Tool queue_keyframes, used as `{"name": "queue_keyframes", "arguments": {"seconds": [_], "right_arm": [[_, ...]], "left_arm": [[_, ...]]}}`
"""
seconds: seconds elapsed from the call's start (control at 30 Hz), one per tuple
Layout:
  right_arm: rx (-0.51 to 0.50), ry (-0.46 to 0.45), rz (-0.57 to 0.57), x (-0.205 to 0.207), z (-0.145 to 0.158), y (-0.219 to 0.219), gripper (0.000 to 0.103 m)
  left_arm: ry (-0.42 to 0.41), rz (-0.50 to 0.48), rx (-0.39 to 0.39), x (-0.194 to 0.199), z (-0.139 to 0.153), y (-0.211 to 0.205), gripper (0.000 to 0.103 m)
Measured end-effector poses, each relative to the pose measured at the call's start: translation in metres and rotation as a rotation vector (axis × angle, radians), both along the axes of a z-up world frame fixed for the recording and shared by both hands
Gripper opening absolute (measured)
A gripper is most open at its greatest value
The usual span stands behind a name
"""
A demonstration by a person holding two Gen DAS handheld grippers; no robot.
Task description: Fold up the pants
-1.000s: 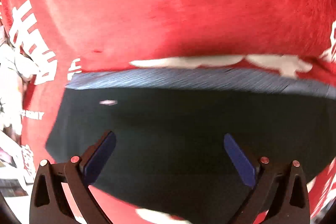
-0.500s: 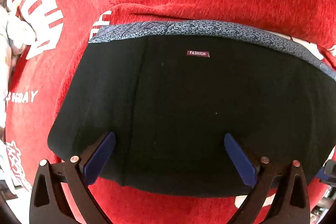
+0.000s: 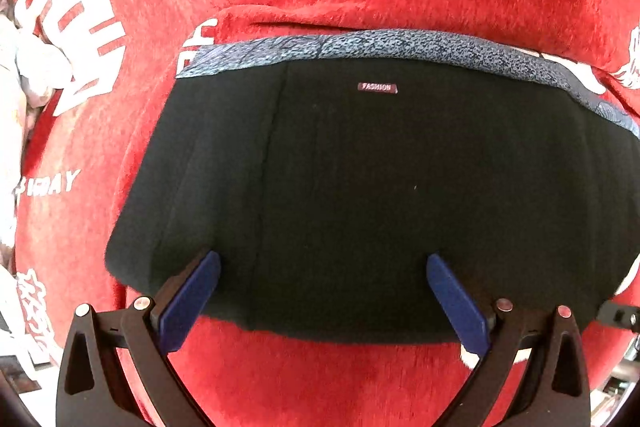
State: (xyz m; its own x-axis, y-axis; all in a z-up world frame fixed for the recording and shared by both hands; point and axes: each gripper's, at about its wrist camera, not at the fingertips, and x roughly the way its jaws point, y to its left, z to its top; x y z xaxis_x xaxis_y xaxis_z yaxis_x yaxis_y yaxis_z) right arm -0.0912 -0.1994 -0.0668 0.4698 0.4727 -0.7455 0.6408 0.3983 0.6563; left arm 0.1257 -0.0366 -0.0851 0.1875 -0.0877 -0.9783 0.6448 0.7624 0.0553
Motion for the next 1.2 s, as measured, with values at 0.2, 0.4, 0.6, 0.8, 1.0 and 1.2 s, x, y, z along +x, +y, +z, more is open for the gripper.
{"name": "queue_keyframes", "arguments": {"seconds": [0.2, 0.4, 0.6, 0.8, 1.0, 1.2], "right_arm": [[-0.14, 0.016, 0.171, 0.014, 0.048, 0.004, 0.015], [-0.26, -0.114, 0.343, 0.122, 0.078, 0.004, 0.036], [-0.265, -0.22, 0.559, 0.269, 0.073, 0.043, 0.054], [-0.37, -0.17, 0.847, 0.358, 0.034, 0.098, 0.054], [-0.447, -0.067, 0.966, 0.396, -0.006, 0.12, 0.054], [-0.32, -0.138, 0.985, 0.393, 0.014, 0.126, 0.009]], "left_arm": [[-0.063, -0.009, -0.071, 0.016, 0.028, 0.006, 0.103], [-0.103, 0.192, -0.074, 0.075, 0.027, 0.047, 0.103], [0.039, 0.221, -0.16, 0.108, 0.001, 0.094, 0.103], [0.173, 0.078, -0.318, 0.112, -0.015, 0.102, 0.103], [0.21, 0.058, -0.365, 0.114, -0.026, 0.105, 0.097], [0.186, 0.107, -0.404, 0.102, -0.012, 0.132, 0.097]]}}
